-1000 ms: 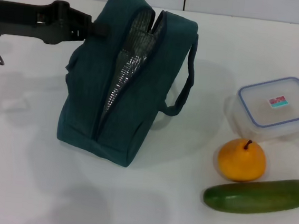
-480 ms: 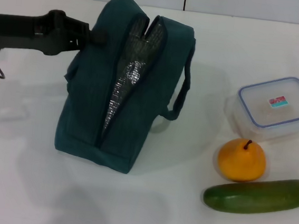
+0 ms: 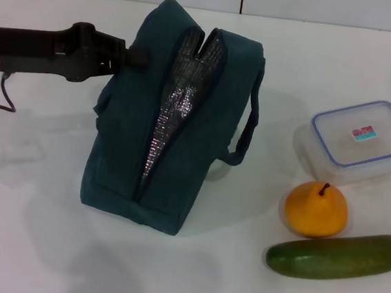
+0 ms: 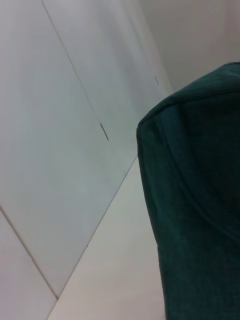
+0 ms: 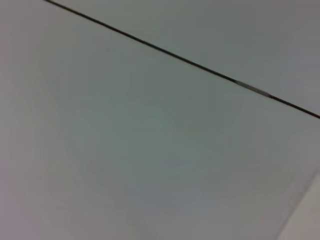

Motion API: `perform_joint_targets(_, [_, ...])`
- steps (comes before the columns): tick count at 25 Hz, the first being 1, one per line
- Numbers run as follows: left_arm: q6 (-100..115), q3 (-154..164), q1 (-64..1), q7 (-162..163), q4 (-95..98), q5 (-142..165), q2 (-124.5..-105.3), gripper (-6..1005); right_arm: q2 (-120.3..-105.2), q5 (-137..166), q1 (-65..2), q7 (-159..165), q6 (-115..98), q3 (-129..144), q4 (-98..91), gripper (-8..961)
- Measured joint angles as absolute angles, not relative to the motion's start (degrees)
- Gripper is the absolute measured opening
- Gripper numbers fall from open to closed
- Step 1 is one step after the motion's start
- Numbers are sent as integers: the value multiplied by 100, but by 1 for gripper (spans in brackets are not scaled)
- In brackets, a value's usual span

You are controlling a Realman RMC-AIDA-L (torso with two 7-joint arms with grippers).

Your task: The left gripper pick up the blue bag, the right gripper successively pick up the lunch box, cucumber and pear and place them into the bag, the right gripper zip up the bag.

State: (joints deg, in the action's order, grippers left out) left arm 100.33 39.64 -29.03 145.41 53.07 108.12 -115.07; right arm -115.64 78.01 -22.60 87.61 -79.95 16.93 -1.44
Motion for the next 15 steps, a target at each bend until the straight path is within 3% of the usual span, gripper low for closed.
perform_joint_targets(15, [10016, 3973, -3019, 14384, 5309, 10809, -11514, 69, -11613, 8041, -2755, 8912, -6835, 2067, 373, 512])
